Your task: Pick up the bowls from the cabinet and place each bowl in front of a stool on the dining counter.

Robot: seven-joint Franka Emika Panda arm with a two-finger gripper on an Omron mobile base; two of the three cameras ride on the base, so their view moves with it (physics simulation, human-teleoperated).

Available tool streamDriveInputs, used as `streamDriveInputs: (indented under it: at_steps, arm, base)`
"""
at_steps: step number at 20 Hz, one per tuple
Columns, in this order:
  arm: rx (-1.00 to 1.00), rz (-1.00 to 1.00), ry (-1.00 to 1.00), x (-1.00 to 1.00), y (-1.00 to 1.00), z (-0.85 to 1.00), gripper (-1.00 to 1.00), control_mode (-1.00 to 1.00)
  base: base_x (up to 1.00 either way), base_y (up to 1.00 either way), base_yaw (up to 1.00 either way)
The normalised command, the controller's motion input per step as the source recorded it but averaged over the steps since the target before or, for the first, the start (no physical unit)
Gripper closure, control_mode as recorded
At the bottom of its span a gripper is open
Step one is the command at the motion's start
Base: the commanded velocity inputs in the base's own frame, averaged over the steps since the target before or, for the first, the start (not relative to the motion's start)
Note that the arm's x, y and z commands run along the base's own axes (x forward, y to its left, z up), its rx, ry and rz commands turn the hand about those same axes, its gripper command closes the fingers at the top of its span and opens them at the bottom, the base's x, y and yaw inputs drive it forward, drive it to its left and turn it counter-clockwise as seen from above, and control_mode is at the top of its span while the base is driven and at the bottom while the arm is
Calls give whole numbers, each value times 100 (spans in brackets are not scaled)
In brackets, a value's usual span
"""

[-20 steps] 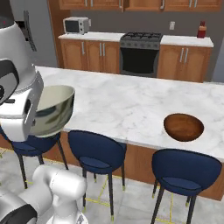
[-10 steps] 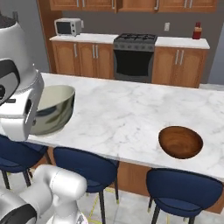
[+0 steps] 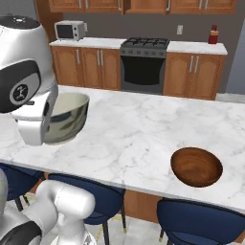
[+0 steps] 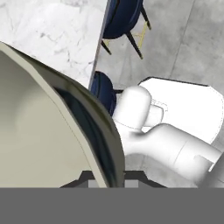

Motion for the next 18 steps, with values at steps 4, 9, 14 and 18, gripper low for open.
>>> streamDriveInputs:
  at_steps: [4,9,14,18]
  arm:
    - [1,9,0,100,-16,-72,100,-100]
    - [0,13,0,100,-4,-100,100,-100]
    - [3,13,0,99,-1,-95,100,-100]
    - [8,11,0,80,0,-99,100,-100]
  base:
    - [0,0,0]
    - [0,0,0]
    - [0,0,0]
    - [0,0,0]
